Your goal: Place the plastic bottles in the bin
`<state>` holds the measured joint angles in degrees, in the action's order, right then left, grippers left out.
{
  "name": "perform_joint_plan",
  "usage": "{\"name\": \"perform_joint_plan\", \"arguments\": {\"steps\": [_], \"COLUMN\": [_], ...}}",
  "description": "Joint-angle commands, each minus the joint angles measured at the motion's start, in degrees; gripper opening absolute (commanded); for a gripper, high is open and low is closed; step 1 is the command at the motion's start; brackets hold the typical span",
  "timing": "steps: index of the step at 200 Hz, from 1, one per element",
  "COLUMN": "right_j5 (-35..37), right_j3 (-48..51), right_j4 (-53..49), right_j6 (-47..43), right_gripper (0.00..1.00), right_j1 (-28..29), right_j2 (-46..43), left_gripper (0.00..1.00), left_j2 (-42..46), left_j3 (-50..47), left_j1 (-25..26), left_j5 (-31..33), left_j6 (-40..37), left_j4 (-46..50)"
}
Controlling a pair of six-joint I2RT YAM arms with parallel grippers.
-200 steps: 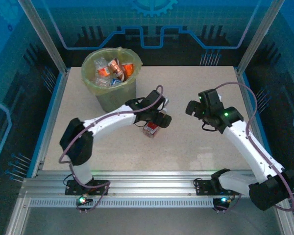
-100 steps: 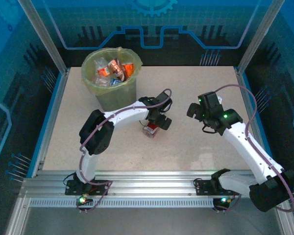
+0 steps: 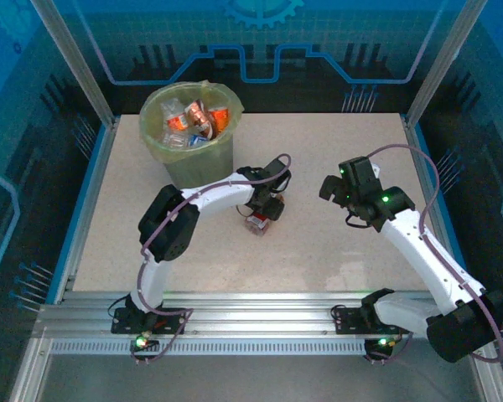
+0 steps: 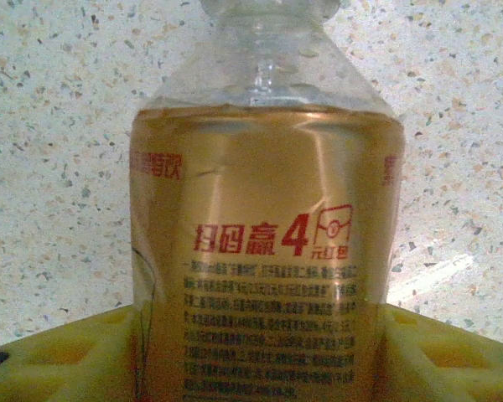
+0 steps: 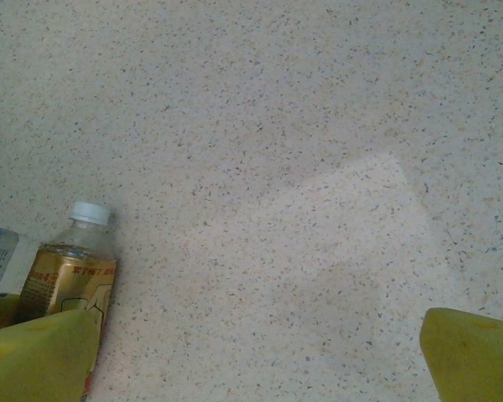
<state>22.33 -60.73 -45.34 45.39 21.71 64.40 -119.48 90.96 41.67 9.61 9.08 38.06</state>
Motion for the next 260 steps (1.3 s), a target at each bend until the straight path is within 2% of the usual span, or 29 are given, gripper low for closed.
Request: {"name": "perform_joint_plan", "arguments": {"steps": [1, 44, 85, 109, 135, 157, 184, 211, 236, 260], "right_j5": [1.6, 1.8, 1.7, 1.5, 1.0, 0.5, 0.0, -0.4, -0.7, -1.4], "right_j3": [0.4, 0.5, 1.0, 1.7, 2.1, 2.6, 2.9, 2.9, 3.0, 3.0], "right_j4": [1.0, 1.0, 1.3, 1.6, 1.7, 2.3, 2.5, 2.7, 3.0, 3.6], "right_j6": [0.5, 0.1, -0.7, -1.0, -1.2, -1.2, -1.3, -1.5, -1.5, -1.5], "right_gripper": [1.00, 1.00, 1.00, 1.00, 1.00, 1.00, 1.00, 1.00, 1.00, 1.00], "right_j1": [-0.5, -0.4, -0.5, -0.4, -0.4, -0.4, -0.4, -0.4, -0.4, -0.4], "right_j2": [-0.9, -1.4, -1.7, -2.1, -2.4, -2.8, -2.9, -2.8, -2.5, -2.0], "left_gripper": [0.51, 0.43, 0.39, 0.38, 0.34, 0.34, 0.34, 0.34, 0.35, 0.35], "left_j2": [3.7, 15.2, 28.4, 34.4, 38.0, 39.2, 40.0, 39.8, 38.5, 37.5], "left_j3": [-1.9, -2.1, -3.2, -4.7, -6.8, -8.1, -8.9, -6.4, -1.2, 1.8], "left_j1": [-0.4, -1.1, -5.4, -10.7, -19.0, -24.5, -29.4, -34.7, -38.7, -42.5], "left_j5": [-1.3, -4.4, -9.8, -11.3, -13.5, -12.2, -10.6, -13.8, -16.6, -19.4], "left_j6": [-0.4, -0.4, 4.7, 10.2, 18.8, 24.0, 26.8, 24.3, 15.5, 7.7], "left_j4": [-1.0, -3.0, -11.5, -19.0, -26.8, -31.1, -32.8, -30.3, -24.6, -23.3]}}
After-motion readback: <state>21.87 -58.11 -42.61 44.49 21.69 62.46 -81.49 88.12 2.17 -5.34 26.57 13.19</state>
